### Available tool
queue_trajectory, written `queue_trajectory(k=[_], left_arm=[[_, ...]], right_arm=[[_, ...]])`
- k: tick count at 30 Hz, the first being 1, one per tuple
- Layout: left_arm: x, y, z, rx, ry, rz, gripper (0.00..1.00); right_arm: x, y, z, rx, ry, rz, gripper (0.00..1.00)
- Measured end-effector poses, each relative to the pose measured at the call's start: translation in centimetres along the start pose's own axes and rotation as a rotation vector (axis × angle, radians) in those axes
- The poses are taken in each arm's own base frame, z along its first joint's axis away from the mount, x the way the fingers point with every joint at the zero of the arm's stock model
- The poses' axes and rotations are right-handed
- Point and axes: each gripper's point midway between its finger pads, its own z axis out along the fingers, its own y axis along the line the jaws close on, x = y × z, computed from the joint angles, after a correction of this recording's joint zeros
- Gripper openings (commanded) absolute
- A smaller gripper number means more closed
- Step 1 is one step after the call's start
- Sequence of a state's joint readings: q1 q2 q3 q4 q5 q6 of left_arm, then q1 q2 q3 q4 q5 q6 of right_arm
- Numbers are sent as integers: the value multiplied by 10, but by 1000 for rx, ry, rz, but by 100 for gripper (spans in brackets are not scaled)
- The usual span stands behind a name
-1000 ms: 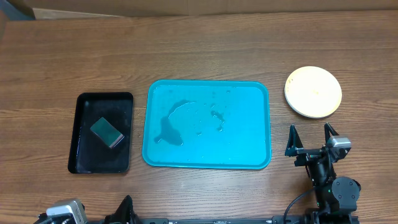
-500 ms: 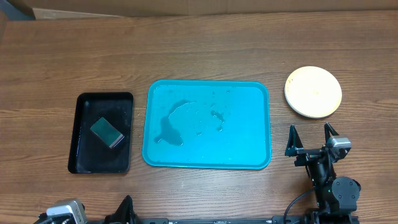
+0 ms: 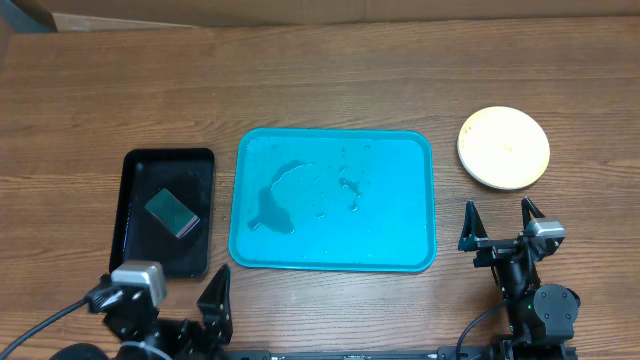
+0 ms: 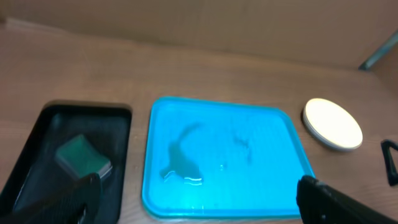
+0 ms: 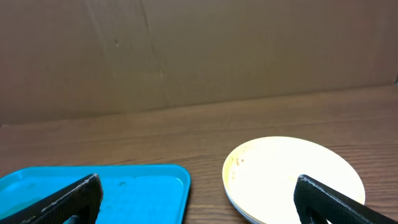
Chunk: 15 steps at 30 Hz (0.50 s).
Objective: Clean dirty plates on tray and stack at the side
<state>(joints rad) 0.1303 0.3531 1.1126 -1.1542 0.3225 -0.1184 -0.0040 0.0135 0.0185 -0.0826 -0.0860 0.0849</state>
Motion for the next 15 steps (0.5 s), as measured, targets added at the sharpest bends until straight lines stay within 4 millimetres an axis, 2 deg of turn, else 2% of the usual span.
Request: queue_trajectory(k=[9,15], left_arm=[[23,19,58,38,-178,88,100],[53,33,93,46,-211,99,100]], right_arm=[[0,0,0,0,0,0,100],[0,0,0,0,0,0,100]])
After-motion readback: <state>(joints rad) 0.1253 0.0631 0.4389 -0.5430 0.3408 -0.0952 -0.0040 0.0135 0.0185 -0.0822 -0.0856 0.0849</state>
